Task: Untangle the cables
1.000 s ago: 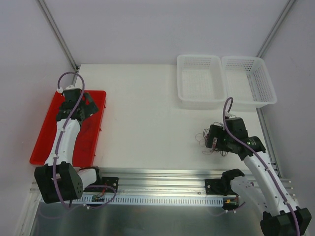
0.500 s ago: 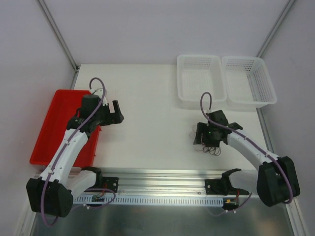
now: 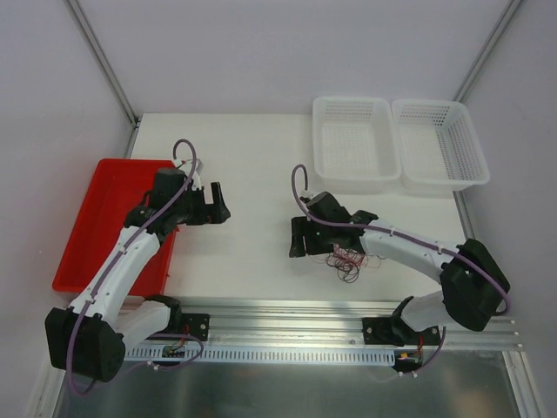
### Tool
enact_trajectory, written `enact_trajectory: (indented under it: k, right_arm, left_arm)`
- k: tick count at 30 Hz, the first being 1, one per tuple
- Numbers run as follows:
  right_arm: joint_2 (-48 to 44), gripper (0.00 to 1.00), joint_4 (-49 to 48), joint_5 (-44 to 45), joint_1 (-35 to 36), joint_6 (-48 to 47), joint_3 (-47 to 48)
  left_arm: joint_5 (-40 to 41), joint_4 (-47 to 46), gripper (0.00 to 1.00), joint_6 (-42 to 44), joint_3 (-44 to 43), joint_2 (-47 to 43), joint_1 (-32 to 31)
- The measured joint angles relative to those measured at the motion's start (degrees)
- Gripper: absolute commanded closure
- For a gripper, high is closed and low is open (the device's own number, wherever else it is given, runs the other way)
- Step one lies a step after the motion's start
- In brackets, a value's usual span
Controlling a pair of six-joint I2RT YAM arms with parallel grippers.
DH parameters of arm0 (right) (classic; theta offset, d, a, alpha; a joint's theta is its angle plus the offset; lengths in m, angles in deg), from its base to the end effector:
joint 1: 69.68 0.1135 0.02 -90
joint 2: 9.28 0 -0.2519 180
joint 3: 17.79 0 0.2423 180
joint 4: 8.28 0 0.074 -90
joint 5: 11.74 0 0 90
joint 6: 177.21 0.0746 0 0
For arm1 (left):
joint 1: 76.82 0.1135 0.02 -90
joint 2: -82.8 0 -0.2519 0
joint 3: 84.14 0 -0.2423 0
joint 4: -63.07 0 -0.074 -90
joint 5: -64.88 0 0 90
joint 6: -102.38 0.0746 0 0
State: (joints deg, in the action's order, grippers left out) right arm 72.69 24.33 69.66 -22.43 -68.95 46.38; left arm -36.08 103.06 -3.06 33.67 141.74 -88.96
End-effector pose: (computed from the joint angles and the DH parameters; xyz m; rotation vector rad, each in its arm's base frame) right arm 0.2020 0.2350 0.1750 -0.7079 2.4613 0.6604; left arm 0.2414 -0.0664 0.2549 0.0432 2.2398 -0.4759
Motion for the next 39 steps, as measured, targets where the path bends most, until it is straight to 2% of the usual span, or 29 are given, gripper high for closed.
enact_trajectory:
  k: [4, 10, 13, 18, 21, 26, 32, 39]
  right_arm:
    - [-4.33, 0.36, 3.28, 5.57, 0.13, -0.35, 0.44]
    - [-17.11, 0.36, 11.13, 16.59, -2.03, -1.4, 0.37]
    - [-22.36, 0.4, 13.27, 19.85, -5.68, -1.36, -0.17]
    - [-27.47, 0.41, 14.32, 21.03, -15.19, -0.42, -3.8]
    - [-27.08, 0.4, 14.19, 20.96, -18.01, 0.22, -5.14]
    - [-22.53, 0.37, 10.43, 19.65, -20.87, 2.03, -5.79]
    - [-15.65, 0.36, 4.55, 19.26, -21.57, 4.66, -6.25]
    - [-8.46, 0.42, -1.77, 18.62, -21.79, 7.1, -6.62]
  left_arm:
    - [-1.11, -0.07, 0.01, 0.0, 0.02, 0.48, -1.92]
    - [-2.32, -0.15, 0.01, -0.66, 0.02, 1.66, -5.14]
    - [-1.9, -0.42, 0.01, -2.27, -0.17, 2.89, -10.8]
    - [3.45, -1.68, 0.01, -8.11, -3.28, 8.33, -25.22]
    - [7.52, -3.28, 0.01, -11.72, -7.28, 14.62, -32.98]
    - [12.55, -5.77, 0.02, -16.02, -14.78, 26.43, -40.96]
    - [13.6, -7.96, 0.03, -18.21, -19.82, 36.61, -44.3]
    - [14.19, -8.87, 0.03, -19.12, -19.61, 38.56, -45.29]
